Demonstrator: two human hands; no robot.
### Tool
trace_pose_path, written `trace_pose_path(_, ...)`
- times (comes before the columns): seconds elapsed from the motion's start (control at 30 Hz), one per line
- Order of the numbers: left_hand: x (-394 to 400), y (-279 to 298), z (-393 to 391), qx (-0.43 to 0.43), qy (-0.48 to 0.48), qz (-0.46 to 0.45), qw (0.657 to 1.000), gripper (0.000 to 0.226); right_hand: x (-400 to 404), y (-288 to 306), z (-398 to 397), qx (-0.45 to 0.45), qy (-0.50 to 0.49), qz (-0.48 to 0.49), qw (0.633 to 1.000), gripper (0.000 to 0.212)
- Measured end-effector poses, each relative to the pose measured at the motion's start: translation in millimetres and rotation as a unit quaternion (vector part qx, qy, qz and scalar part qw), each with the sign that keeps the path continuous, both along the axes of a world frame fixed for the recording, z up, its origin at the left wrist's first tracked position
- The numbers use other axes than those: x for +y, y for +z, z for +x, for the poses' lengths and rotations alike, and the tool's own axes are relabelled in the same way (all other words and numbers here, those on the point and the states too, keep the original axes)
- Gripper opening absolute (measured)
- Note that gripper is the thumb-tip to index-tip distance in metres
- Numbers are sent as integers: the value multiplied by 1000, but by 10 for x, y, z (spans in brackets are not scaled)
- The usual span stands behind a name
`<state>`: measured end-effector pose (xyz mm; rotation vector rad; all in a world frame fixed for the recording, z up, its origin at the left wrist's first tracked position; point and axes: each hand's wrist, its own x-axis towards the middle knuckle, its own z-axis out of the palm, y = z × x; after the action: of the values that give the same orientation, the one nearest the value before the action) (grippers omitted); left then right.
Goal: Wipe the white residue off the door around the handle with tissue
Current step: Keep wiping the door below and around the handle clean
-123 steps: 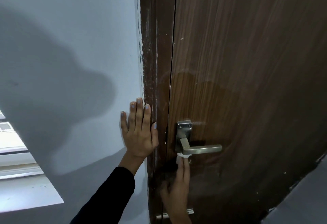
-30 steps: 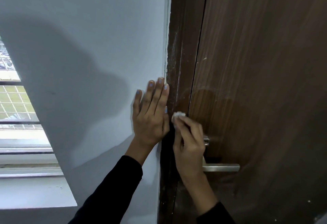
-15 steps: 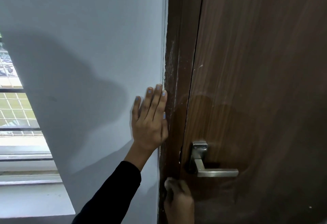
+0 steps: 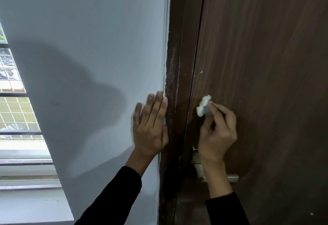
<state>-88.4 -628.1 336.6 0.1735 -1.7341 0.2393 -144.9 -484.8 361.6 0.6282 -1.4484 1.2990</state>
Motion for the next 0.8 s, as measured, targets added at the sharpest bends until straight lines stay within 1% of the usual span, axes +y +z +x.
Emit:
trace_pose_path(0.07,-2,-7,-5,-3,1,2,1000,57,30,-49,1,-18,1,-13,1000,18)
trace_pose_path(0.13,-1,-4,-10,-2,4,1,1000,58,-23,-59,53,-3,11,7,1000,18)
trace_pose_path(0.23,5,-4,-9,11,-3,-4,1000,55,-231,-63,226,13,41,58,997,23)
trace_pose_path(0.33,3,0,-8,16,-4,-10,1000,53,-344,-64,293,49,59,114,991,25)
trace_pose_path(0.37,3,-1,-8,16,-5,-11,1000,54,-328,-36,259,59,59,117,990,24)
trace_pose_path(0.43,0,-8,-4,15,-4,-10,1000,55,-237,18,159,65,47,93,992,23)
trace_pose_path(0.47,-3,-11,-5,13,-2,-8,1000,55,-164,29,106,52,36,69,996,23)
trace_pose_path(0.53,-8,-14,-13,8,1,-5,1000,55,14,-1,-3,-10,7,3,1000,23)
trace_pose_path(0.6,-8,-16,-20,5,5,-1,1000,56,198,-101,-88,-87,-14,-66,994,22)
trace_pose_path(0.63,-3,-15,-22,5,6,1,1000,57,259,-169,-83,-119,-15,-85,989,21)
trace_pose_path(0.7,2,-11,-20,7,4,3,1000,56,245,-309,32,-159,0,-69,985,20)
trace_pose_path(0.73,6,-13,-19,7,3,3,1000,56,176,-372,124,-162,10,-36,986,21)
trace_pose_path(0.8,12,-21,-15,9,4,4,1000,57,-20,-436,331,-124,30,66,990,24)
